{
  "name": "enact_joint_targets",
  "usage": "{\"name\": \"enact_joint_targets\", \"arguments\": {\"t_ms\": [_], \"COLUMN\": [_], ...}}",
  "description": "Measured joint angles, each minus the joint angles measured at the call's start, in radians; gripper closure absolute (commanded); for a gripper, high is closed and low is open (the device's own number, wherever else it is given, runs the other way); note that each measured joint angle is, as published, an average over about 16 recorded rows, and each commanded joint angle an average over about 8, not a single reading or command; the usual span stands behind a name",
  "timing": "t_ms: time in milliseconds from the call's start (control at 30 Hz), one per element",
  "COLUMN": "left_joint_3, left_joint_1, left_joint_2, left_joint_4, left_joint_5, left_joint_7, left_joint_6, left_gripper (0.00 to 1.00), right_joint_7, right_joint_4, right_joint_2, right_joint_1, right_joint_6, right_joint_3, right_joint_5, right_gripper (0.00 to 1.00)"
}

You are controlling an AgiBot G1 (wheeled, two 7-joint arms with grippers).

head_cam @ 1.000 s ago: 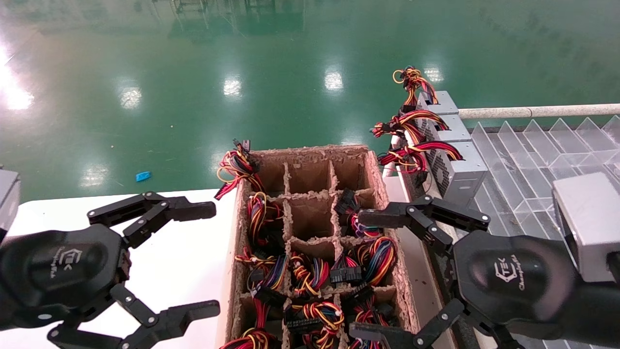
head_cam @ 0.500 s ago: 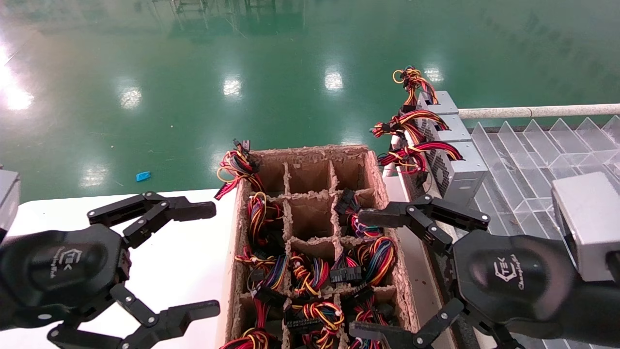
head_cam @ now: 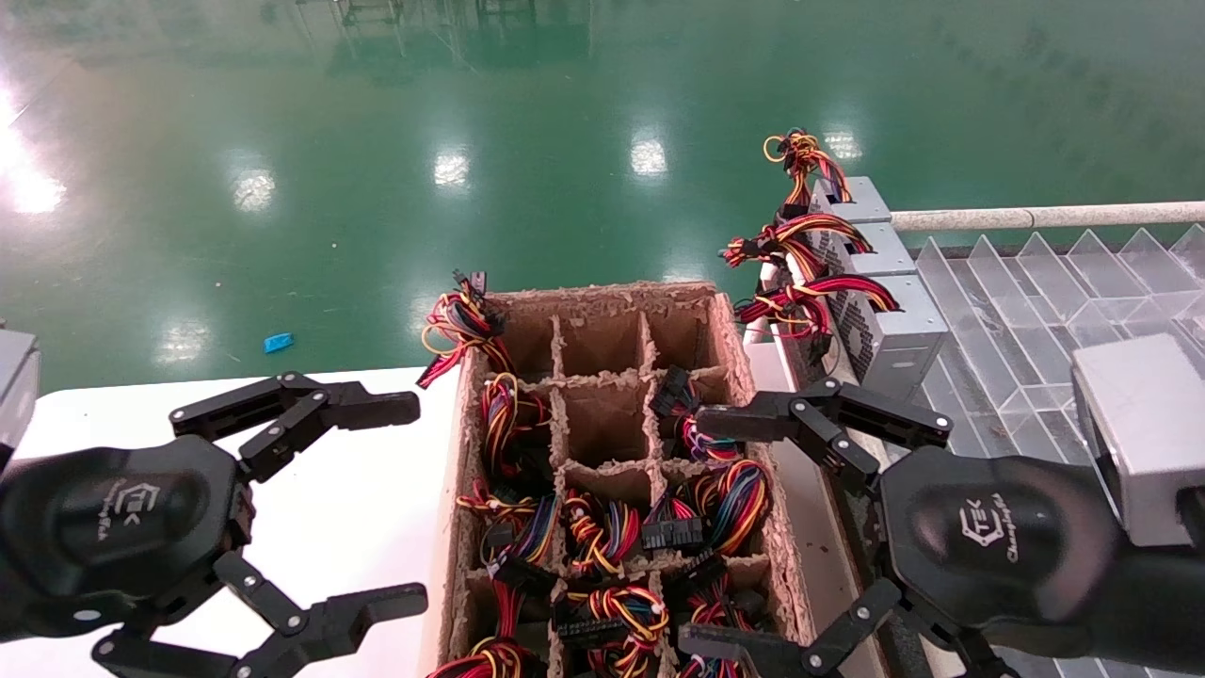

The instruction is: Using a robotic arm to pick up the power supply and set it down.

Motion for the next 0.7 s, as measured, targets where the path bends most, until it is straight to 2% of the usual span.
{"name": "enact_joint_targets", "arguments": {"t_ms": [700], "left_joint_3": [0.0], "left_joint_1": [0.0], "left_joint_2": [0.0], "left_joint_4": [0.0], "left_joint_5": [0.0], "left_joint_7": [0.0], "left_joint_6": [0.0], "left_gripper": [0.0], "right_joint_7": [0.0], "right_joint_4": [0.0], "right_joint_2": [0.0], "right_joint_1": [0.0], "right_joint_6": [0.0], "right_joint_3": [0.0], "right_joint_5": [0.0], "right_gripper": [0.0]}}
